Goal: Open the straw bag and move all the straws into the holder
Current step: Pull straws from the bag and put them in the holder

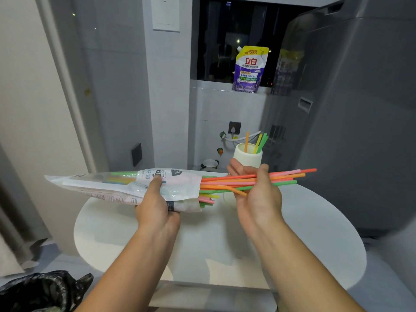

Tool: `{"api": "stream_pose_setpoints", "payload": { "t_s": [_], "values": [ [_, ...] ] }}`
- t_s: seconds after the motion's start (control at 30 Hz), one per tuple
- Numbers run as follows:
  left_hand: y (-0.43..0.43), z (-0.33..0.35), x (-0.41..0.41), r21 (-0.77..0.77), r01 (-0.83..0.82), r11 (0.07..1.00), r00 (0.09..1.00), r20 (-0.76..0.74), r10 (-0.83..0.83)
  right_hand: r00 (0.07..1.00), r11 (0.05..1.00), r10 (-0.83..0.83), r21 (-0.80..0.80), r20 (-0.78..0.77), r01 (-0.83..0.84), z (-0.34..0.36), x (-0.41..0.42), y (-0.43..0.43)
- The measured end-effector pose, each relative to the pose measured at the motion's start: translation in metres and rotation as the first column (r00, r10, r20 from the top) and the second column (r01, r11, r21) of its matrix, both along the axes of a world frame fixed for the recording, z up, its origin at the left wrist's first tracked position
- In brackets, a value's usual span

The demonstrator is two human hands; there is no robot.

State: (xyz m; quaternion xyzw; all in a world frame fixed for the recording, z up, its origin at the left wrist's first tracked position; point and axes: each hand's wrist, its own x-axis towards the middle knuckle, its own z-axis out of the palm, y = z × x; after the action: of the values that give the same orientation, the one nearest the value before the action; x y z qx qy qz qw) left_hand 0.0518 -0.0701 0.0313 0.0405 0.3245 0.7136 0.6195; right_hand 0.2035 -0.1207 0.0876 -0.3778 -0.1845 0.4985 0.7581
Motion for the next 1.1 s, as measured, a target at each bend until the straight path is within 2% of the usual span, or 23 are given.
{"api": "stream_pose_setpoints", "payload": {
  "t_s": [0.2,0.4,0.63,0.93,1.1],
  "values": [
    [0.006,-0.007,-0.008,-0.048,-0.003,0.999,1.000,0.020,0.004,0.990,0.998,0.059,0.038,-0.131,-0.055,0.012,0.017,0.006],
    [0.008,-0.005,-0.012,-0.083,-0.024,0.996,1.000,0.018,0.026,0.983,0.997,0.041,0.071,-0.179,-0.029,0.026,0.034,0.007],
    [0.014,-0.009,-0.016,-0.084,-0.048,0.995,0.999,0.008,0.049,0.991,0.995,-0.004,0.101,-0.130,0.017,0.044,0.067,0.009],
    [0.014,-0.012,-0.008,-0.050,0.011,0.999,1.000,0.011,-0.010,0.995,0.989,-0.076,0.125,-0.066,0.084,0.060,0.086,0.009],
    [0.014,-0.017,-0.006,-0.057,0.009,0.998,1.000,0.007,-0.009,0.981,0.969,-0.174,0.193,0.089,0.154,0.094,0.096,0.017]
  ]
}}
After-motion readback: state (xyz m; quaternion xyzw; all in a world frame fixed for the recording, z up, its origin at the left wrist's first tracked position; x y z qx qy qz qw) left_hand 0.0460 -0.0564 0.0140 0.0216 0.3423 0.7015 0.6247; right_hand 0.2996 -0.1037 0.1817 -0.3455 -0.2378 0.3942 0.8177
